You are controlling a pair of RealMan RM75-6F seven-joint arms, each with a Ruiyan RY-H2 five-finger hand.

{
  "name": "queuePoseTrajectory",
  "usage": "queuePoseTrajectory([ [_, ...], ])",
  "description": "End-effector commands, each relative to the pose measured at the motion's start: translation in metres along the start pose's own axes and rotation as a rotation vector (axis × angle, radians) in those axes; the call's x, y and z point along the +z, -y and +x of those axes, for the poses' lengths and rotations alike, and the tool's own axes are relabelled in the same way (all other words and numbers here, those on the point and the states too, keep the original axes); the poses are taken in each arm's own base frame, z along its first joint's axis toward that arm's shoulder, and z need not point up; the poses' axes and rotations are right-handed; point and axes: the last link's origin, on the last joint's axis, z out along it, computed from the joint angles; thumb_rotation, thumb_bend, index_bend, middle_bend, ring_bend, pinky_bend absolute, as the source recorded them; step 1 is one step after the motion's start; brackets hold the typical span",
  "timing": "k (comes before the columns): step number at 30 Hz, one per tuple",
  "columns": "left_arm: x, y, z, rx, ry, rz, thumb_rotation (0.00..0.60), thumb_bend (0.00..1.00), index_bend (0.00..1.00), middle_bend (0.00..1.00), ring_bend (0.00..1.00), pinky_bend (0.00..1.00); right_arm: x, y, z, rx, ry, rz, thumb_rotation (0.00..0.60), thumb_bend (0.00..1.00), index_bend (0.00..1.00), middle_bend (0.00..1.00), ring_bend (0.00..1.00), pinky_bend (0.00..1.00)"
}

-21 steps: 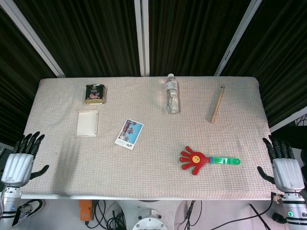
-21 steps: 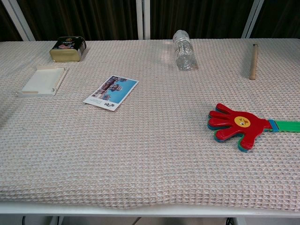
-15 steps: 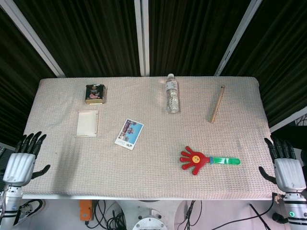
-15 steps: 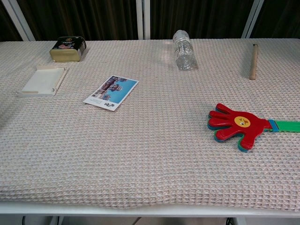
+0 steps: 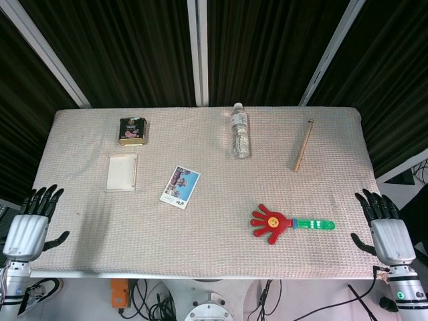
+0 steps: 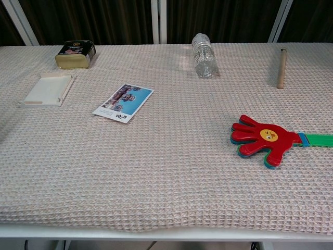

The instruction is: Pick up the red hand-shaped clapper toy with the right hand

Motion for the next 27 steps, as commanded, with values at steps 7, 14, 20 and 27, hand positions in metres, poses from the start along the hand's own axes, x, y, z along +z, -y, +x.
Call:
queuePoseTrajectory([
  [7, 0.0, 0.0, -0.004, -0.012, 0.001, -0.006, 0.6, 0.16, 0.01, 0.0, 0.0, 0.0, 0.026, 0.031, -0.021, 0.007, 0.184, 0.087, 0.6, 0.18, 0.0, 0.0, 0.0, 0.0],
  [14, -0.002, 0.0, -0.003, -0.016, 0.005, -0.01, 0.6, 0.16, 0.01, 0.0, 0.0, 0.0, 0.054, 0.062, -0.038, 0.051, 0.327, 0.135, 0.6, 0.18, 0.0, 0.0, 0.0, 0.0],
  [20, -0.004, 0.002, -0.003, -0.02, 0.0, -0.007, 0.6, 0.16, 0.01, 0.0, 0.0, 0.0, 0.074, 0.081, -0.05, 0.035, 0.353, 0.166, 0.6, 0.18, 0.0, 0.0, 0.0, 0.0],
  [27, -0.005, 0.004, -0.005, -0.024, 0.015, -0.007, 0.6, 0.16, 0.01, 0.0, 0.0, 0.0, 0.082, 0.101, -0.066, 0.023, 0.365, 0.164, 0.6, 0.18, 0.02, 0.0, 0.0, 0.0],
])
